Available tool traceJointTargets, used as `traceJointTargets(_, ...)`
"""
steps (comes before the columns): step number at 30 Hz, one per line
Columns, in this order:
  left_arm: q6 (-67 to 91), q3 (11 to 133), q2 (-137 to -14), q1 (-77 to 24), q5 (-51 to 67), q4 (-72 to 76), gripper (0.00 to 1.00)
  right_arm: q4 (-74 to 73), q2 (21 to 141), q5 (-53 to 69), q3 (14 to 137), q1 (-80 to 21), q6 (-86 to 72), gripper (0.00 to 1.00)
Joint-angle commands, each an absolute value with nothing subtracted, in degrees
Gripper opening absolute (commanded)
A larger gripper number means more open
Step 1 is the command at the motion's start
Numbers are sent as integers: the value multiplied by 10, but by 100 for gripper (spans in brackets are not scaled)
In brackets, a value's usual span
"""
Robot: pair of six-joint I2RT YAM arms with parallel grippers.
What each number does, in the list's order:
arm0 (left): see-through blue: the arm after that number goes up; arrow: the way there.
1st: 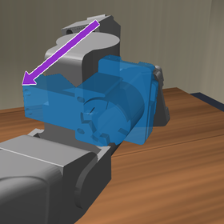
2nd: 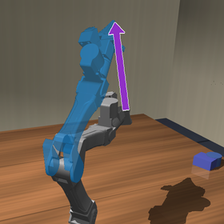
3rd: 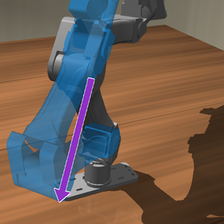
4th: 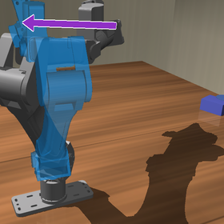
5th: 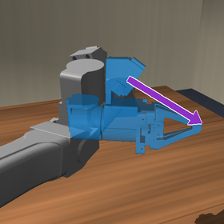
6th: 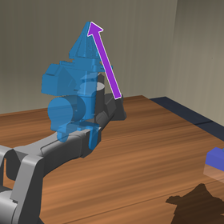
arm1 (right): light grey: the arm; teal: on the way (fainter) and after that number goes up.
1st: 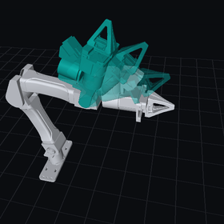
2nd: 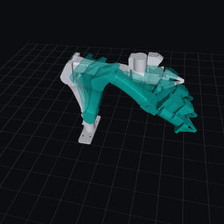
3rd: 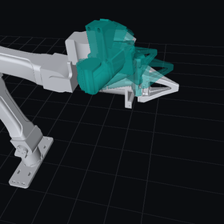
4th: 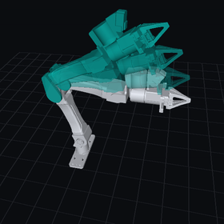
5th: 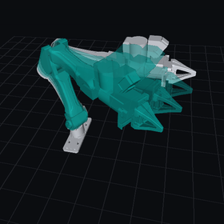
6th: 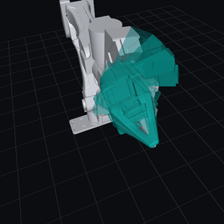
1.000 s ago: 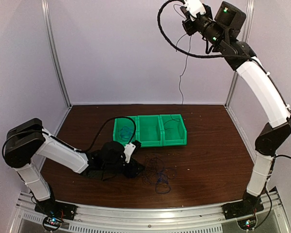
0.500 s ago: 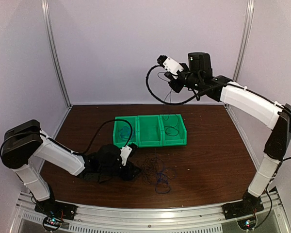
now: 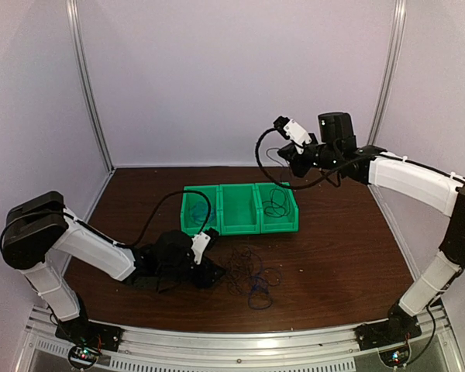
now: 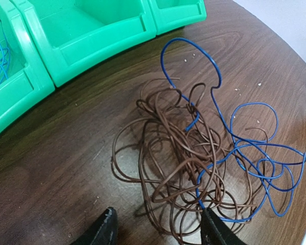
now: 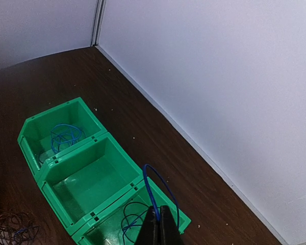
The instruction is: Untangle the cables
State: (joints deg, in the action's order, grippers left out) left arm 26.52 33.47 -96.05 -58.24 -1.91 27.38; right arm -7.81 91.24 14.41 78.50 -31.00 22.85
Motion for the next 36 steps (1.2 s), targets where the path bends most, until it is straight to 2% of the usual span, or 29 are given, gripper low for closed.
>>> traceJointTargets(1, 267, 336, -964, -584, -23, 307, 57, -64, 898, 185, 760, -313, 189, 0)
traceJointTargets(22, 275, 313, -941, -584, -36, 308, 57, -105, 1105, 200, 802, -300, 154, 0)
traceJointTargets(36, 266, 328, -957, -584, -33, 300, 57, -139, 1170, 187, 833, -290, 112, 0)
